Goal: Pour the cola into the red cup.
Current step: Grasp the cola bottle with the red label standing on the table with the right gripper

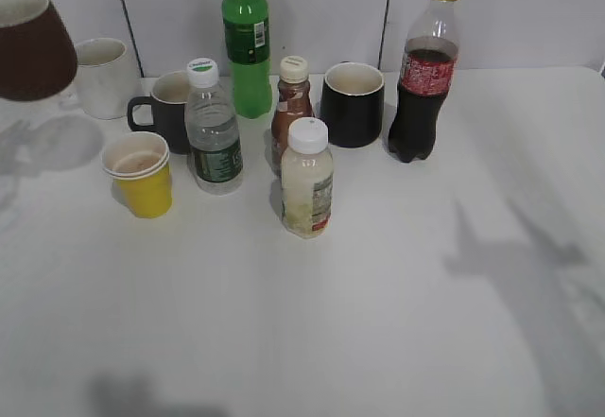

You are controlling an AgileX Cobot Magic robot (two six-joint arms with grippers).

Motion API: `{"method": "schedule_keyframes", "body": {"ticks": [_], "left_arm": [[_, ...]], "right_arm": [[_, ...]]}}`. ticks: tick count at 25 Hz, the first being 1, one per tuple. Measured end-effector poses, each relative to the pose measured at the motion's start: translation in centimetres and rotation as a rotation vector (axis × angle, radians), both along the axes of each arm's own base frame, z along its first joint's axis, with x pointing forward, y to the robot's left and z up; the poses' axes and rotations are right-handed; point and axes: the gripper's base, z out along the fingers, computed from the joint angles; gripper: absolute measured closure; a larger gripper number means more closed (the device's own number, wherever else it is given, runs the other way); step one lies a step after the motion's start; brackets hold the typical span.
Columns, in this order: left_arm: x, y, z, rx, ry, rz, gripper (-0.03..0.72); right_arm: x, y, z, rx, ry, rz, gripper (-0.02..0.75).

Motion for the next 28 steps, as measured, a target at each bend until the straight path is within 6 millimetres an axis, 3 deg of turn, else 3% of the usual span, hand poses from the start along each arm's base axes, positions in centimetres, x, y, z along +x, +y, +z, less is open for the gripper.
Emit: {"method": "schedule_keyframes", "body": {"ticks": [4,8,12,14,17,28], "left_arm": [[-1.3,-2.1,3.7,-0.006,-0.034,-0.044,0.645],[-2.1,-4.3,5.5,0.025,-0.008,-0.077,0.645],[-2.9,-6.5,5.9,0.073,0.076,-0.102,0.645],[-3.3,-7.4,6.1,0.091,0.107,-0.116,0.645],[-4.0,-8.7,6.5,0.095,0.121,-0.140,0.645],[-6.3,-11.2,9.3,0.045,0.081,-0.204,0.645]], "right_arm": [[7.5,0.7,-3.0,0.056,0.005,-0.030,0.246],[12.0,2.6,-7.7,0.044,0.066,0.106,0.248],[14.2,4.0,-12.9,-0.015,0.190,0.228,0.192],[14.9,4.3,-14.8,-0.013,0.216,0.258,0.112],[16.2,4.6,-16.9,-0.019,0.229,0.276,0.062],[23.8,6.0,-19.8,-0.012,0.184,0.312,0.048]]}}
